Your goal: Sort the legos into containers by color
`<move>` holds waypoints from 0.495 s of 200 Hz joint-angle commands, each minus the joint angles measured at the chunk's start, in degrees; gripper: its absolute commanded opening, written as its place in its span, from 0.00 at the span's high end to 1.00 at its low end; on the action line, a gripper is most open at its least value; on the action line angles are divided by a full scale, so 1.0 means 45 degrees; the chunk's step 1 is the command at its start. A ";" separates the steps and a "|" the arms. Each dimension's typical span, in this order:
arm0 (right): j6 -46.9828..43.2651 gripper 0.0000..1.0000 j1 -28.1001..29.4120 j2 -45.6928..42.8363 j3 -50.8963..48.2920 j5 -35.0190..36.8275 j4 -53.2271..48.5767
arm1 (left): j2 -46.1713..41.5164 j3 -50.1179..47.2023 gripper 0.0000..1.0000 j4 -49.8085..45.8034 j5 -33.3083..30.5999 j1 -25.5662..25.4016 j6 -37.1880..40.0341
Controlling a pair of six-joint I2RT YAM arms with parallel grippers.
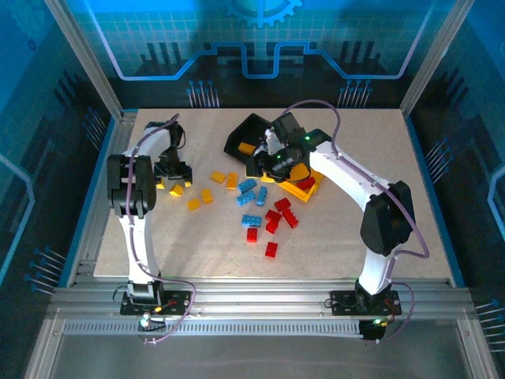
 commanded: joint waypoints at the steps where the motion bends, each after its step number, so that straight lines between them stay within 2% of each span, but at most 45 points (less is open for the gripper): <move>1: 0.0207 0.42 0.0009 -0.0750 -0.0196 0.0293 -0.0177 | 0.0457 0.0180 0.24 0.0049 0.0223 -0.0046 0.0456; 35: 0.0248 0.43 -0.0002 -0.1075 -0.0529 0.0584 -0.0220 | 0.0422 -0.0381 0.29 0.0330 0.0577 -0.0073 0.0195; 99: 0.0407 0.44 0.0059 -0.1271 -0.0795 0.0829 -0.0057 | -0.0061 -0.1465 0.46 0.0560 0.1304 -0.0189 -0.0341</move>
